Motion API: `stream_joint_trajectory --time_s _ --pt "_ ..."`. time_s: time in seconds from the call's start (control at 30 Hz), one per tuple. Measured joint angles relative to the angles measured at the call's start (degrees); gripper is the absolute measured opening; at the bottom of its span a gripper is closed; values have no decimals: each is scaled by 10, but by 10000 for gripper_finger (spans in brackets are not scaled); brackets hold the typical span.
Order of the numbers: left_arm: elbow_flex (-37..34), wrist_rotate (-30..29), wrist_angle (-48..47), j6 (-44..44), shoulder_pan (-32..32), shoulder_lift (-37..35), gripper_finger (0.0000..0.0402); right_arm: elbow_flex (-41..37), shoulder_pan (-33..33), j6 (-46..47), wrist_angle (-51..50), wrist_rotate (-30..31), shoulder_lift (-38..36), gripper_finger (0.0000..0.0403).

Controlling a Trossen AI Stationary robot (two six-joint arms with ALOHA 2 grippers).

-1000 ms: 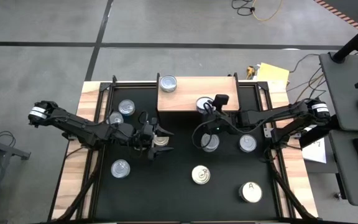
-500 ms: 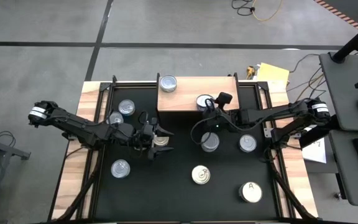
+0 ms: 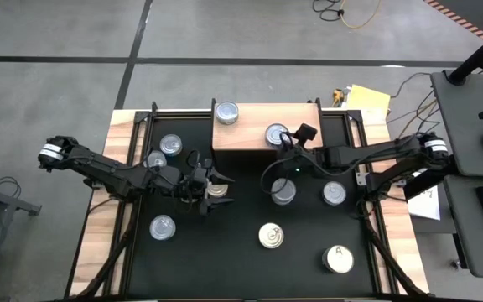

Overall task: Stack canned seafood by type on shelf
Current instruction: Put the blue tuna can on the shelf, then put the blue pink tuna can on the shelf

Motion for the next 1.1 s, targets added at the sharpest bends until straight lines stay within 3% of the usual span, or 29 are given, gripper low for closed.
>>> stream_joint_trajectory --time_s 0.07,0.2,0.33,0.47,0.57,0.87,1.1 --pt "0 0 0 0 0 0 284 0 11 4 1 -18 -19 301" --pt "0 0 0 0 0 0 284 0 30 21 4 -120 -65 296" --pt "0 0 0 0 0 0 284 -9 41 29 32 -298 -115 287" --pt "0 0 0 0 0 0 284 -42 42 61 129 -476 -162 276" --pt "0 0 0 0 0 2 284 -64 42 92 184 -575 -190 266" --pt "0 0 5 0 0 20 284 -137 42 130 327 -700 -211 247" --pt "0 0 10 0 0 21 284 -143 44 149 369 -724 -187 252"
